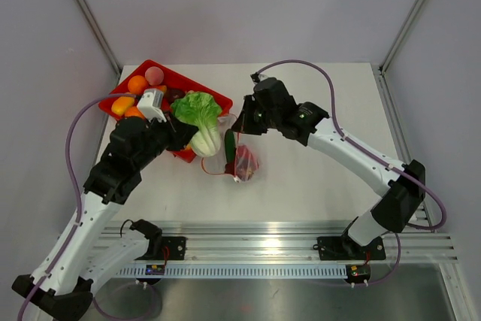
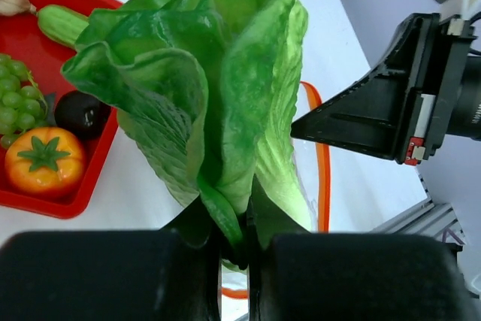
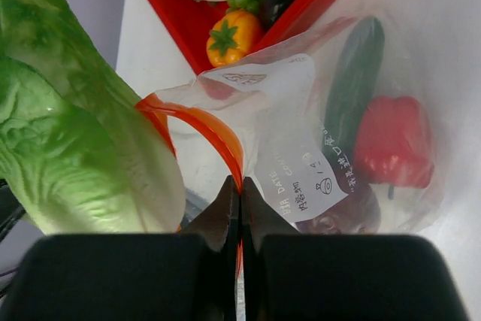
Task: Place the food in the zip-top bag and seal the zipper
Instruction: Pick up the fake vegetable from the bin, then place the fake vegetable in the zipper food storage bag.
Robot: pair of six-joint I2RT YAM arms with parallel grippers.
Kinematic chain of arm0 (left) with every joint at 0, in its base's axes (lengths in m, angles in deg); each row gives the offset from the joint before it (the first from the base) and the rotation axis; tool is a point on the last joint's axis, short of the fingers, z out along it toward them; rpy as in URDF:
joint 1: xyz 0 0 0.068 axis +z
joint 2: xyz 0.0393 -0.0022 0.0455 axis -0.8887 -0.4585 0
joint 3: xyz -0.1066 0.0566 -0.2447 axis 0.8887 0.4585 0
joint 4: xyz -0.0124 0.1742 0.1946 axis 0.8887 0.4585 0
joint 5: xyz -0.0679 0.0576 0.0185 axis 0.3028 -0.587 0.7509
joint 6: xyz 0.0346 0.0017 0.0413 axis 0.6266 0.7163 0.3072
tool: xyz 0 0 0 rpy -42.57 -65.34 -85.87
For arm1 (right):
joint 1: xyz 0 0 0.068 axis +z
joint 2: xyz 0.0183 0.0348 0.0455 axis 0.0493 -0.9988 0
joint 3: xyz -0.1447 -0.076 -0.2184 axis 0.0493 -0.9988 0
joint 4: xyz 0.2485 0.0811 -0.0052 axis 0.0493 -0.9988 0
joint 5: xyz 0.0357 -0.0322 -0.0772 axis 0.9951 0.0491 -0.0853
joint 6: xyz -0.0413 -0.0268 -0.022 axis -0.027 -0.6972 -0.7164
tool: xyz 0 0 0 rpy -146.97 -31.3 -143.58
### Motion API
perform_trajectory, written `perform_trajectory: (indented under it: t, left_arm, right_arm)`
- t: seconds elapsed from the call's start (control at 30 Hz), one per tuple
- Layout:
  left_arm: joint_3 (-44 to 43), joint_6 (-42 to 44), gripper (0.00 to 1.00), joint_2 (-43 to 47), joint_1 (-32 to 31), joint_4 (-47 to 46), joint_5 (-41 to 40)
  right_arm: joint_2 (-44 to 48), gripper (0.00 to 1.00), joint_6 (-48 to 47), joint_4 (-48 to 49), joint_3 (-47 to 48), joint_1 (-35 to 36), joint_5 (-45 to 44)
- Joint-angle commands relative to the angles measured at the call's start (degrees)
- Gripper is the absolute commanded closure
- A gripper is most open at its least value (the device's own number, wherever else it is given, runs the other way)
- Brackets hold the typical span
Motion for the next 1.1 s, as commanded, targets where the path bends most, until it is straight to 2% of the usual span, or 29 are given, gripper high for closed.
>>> perform_trajectory:
  t: [0.0, 0.27, 0.8, 1.07]
  left_arm:
    - [2.59, -1.41, 1.00, 3.49, -0.59, -13.26, -0.03]
    - [10.32, 0.69, 1.00, 6.14, -3.22, -20.39, -1.52]
    - [5.41, 2.01, 1.00, 11.24, -4.46, -20.40, -4.95]
    - [10.33, 3.68, 1.00, 10.36, -4.54, -22.50, -5.12]
  right_arm:
    - [-0.51, 1.00, 3.22, 5.74, 3.11, 0.36, 4.61]
    - [0.55, 1.00, 8.67, 11.54, 1.18, 0.36, 8.66]
    - [-0.68, 1.00, 10.79, 11.19, -0.50, 0.36, 7.52]
    - [-0.07, 1.00, 15.17, 13.48, -0.85, 0.36, 9.98]
